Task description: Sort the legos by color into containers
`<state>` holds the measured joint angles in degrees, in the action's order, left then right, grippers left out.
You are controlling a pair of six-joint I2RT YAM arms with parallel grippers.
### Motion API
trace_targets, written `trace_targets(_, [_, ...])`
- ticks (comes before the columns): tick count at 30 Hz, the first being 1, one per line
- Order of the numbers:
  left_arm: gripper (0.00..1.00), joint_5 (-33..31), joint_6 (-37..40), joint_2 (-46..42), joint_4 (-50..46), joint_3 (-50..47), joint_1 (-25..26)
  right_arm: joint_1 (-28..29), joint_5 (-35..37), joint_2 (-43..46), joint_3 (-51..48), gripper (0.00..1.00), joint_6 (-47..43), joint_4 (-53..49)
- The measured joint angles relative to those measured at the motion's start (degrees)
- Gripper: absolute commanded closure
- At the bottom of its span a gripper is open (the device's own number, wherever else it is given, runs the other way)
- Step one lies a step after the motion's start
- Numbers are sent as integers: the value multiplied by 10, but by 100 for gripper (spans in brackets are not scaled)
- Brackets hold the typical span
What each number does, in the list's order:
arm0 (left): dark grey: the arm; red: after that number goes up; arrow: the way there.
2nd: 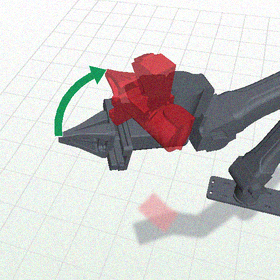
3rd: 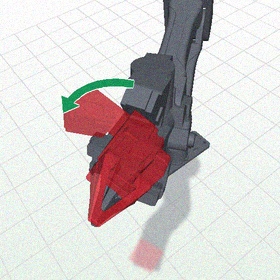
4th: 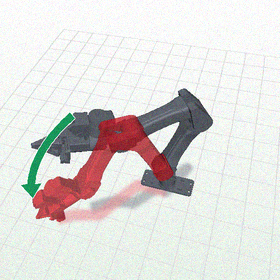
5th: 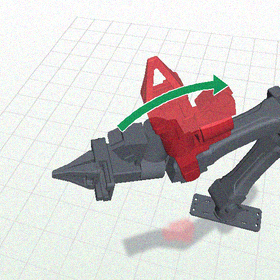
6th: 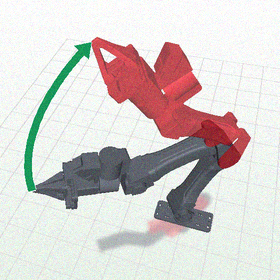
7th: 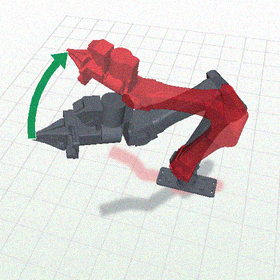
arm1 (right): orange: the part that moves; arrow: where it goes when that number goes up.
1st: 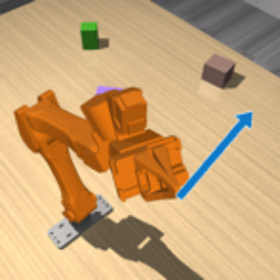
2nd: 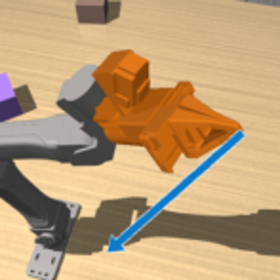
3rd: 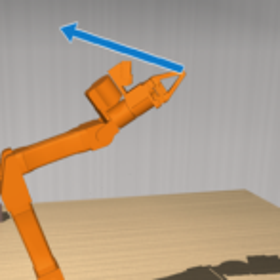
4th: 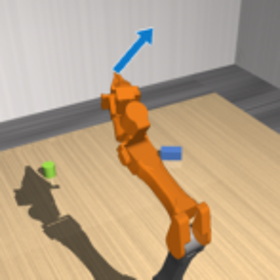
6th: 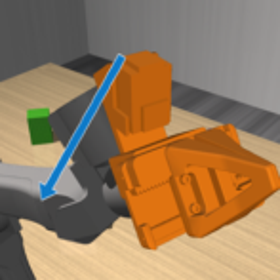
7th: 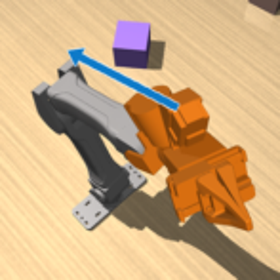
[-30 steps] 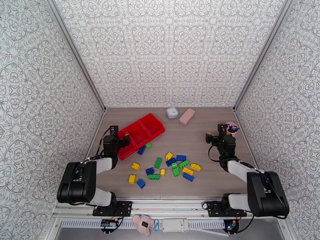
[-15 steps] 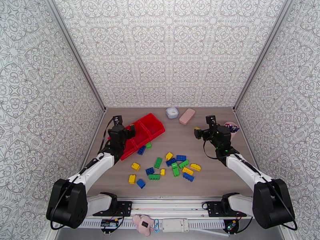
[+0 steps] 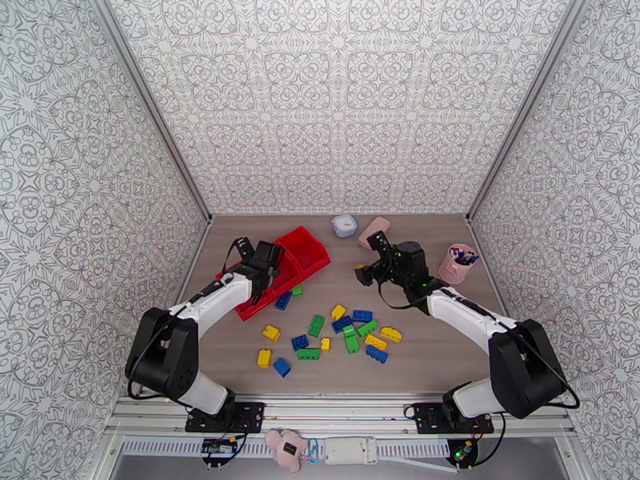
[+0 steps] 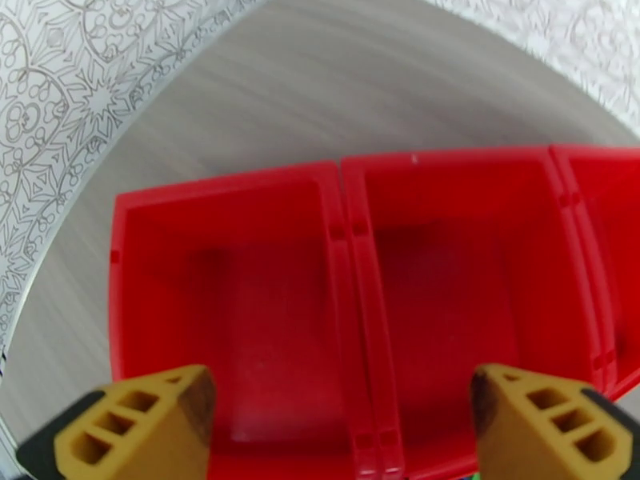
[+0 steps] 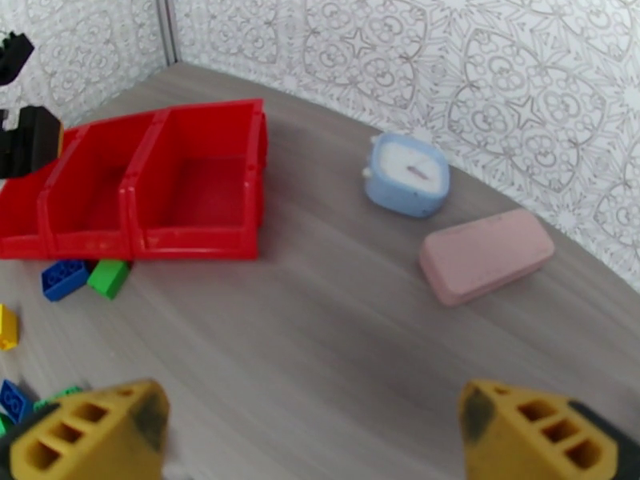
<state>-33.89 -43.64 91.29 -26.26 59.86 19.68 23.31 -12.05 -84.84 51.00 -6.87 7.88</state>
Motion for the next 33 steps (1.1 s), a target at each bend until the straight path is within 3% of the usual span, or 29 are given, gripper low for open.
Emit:
trace_targets(7, [37, 17, -41, 36, -16, 8, 4, 3, -7, -9, 12, 0, -5, -1])
trace_targets(18, [78, 37, -61, 57, -14, 11, 4, 3, -21, -11, 14, 0, -4, 0])
trace_targets(25, [81, 50, -37, 64, -4, 19, -3, 3, -22, -11, 14, 0, 2, 0])
trace_targets(33, [81, 116, 71, 138, 32, 108, -14, 3, -17, -10, 14, 0, 17, 2])
